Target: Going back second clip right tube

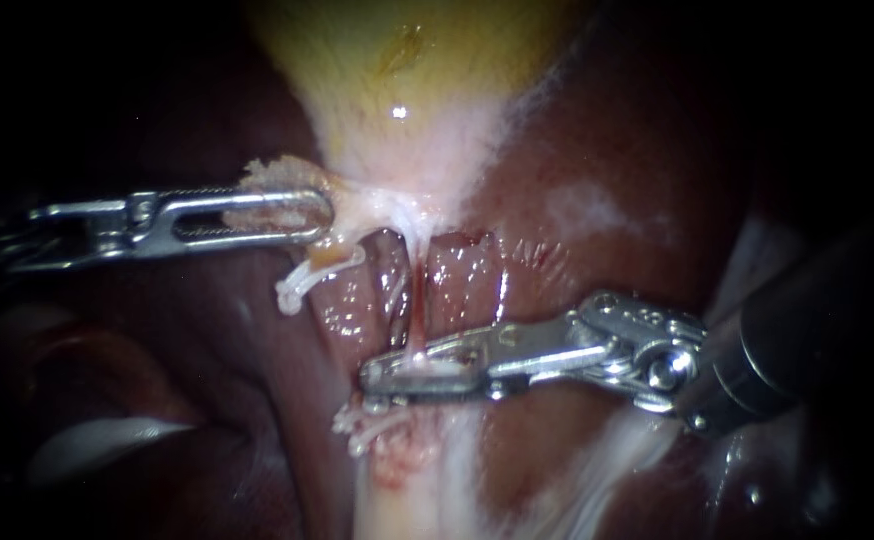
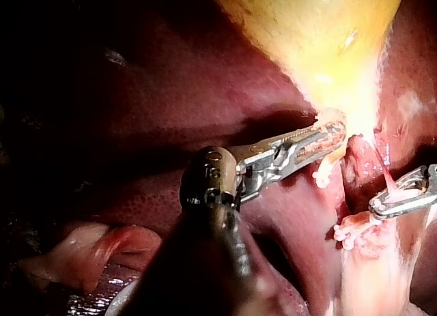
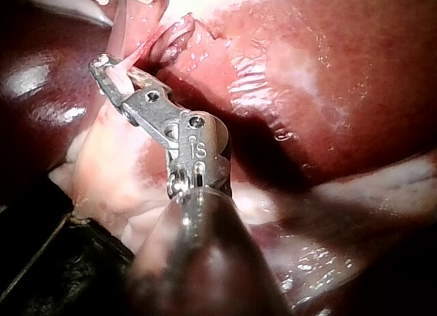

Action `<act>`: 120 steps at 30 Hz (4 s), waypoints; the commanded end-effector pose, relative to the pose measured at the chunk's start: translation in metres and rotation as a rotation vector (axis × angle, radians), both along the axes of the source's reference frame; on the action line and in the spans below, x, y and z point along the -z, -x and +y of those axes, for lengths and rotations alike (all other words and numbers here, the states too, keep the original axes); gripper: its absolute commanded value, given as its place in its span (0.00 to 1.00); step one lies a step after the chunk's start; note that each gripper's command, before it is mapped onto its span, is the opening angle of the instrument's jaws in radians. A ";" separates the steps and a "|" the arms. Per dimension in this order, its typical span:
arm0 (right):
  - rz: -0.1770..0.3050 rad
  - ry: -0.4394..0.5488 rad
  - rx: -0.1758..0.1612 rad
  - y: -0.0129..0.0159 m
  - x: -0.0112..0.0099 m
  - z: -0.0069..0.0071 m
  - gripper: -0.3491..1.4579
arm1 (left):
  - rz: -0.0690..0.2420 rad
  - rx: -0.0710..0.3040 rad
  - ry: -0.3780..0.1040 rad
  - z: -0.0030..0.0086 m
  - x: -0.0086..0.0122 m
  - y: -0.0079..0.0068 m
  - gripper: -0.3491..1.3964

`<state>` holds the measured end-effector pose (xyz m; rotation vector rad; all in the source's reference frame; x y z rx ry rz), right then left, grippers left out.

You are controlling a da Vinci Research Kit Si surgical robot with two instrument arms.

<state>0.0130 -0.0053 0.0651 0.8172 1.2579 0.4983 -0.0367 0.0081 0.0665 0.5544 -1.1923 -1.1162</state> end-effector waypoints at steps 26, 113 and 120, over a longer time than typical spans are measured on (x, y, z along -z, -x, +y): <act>0.001 0.083 -0.060 -0.0012 -0.0008 -0.0007 0.47 | 0.001 0.001 0.000 -0.0002 0.0003 0.0001 0.00; 0.070 0.426 0.007 0.0131 0.0035 0.0044 0.47 | 0.006 0.009 0.003 0.0001 -0.0007 0.0017 0.00; 0.070 0.426 0.007 0.0130 0.0036 0.0043 0.47 | 0.005 -0.012 0.009 -0.0008 -0.0034 0.0049 0.00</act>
